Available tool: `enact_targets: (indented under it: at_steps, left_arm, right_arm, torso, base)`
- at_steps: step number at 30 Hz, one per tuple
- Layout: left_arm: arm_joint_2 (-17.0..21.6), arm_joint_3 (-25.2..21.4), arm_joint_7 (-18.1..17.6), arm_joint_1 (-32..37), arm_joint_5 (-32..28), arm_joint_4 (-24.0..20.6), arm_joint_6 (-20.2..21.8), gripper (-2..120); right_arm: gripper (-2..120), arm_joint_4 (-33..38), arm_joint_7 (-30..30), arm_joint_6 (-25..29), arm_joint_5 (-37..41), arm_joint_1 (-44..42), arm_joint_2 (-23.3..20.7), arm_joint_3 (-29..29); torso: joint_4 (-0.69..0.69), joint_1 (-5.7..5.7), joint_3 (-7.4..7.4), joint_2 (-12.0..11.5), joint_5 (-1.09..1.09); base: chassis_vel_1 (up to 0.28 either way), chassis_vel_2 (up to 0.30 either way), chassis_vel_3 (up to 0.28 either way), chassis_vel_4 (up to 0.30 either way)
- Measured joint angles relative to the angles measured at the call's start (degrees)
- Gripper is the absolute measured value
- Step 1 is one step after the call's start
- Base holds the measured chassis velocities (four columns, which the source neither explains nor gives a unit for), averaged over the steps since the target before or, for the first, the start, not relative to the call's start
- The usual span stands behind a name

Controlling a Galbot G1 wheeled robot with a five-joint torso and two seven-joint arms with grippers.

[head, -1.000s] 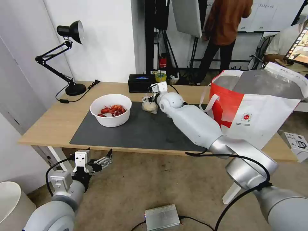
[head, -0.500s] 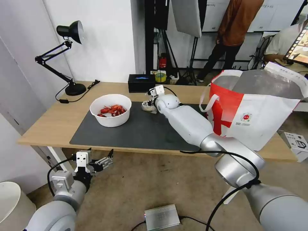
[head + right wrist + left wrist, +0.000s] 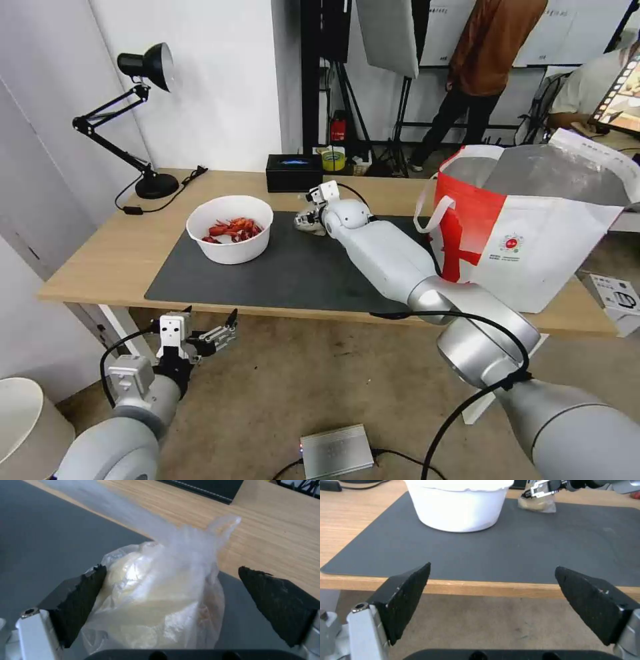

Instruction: Pick up the trash from the table and place it into the takeout bag.

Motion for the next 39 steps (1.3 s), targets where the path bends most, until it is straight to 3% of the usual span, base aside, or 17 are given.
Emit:
enact_targets:
  at_steps: [18, 22, 26, 32, 39]
  left_arm:
    - [0.21, 0.1, 0.01, -0.24, 0.03, 0.08, 0.0, 100]
    - [0.17, 0.08, 0.01, -0.18, 0.03, 0.09, 0.0, 100]
    - [0.16, 0.06, 0.0, -0.18, 0.02, 0.09, 0.0, 100]
    - [0.23, 0.04, -0.01, -0.14, 0.02, 0.06, -0.01, 100]
    - [0.22, 0.01, -0.04, -0.07, 0.01, -0.04, -0.02, 100]
  right_arm:
    - [100, 0.25, -0.03, -1.34, 0.3, -0.93, -0.07, 0.16]
    - [94, 0.24, 0.15, -1.65, 0.56, -0.97, -0.08, 0.3]
    - [75, 0.24, 0.5, -1.87, 1.39, -1.04, -0.09, 0.39]
    - [58, 0.4, 0.75, -2.0, 1.72, -1.22, -0.14, 0.76]
    - [31, 2.65, 1.88, -2.98, 3.31, -1.27, -0.72, 1.12]
  torso:
    - [0.0, 0.0, 0.0, 0.0, 0.0]
    - [0.0, 0.0, 0.0, 0.0, 0.0]
    - [0.0, 0.0, 0.0, 0.0, 0.0]
    - [0.0, 0.0, 0.0, 0.0, 0.0]
    - [0.0, 0.0, 0.01, 0.0, 0.0]
  base:
    - [0.0, 0.0, 0.0, 0.0]
    - [0.0, 0.0, 0.0, 0.0]
    - [0.0, 0.0, 0.0, 0.0]
    - [0.0, 0.0, 0.0, 0.0]
    - [0.0, 0.0, 0.0, 0.0]
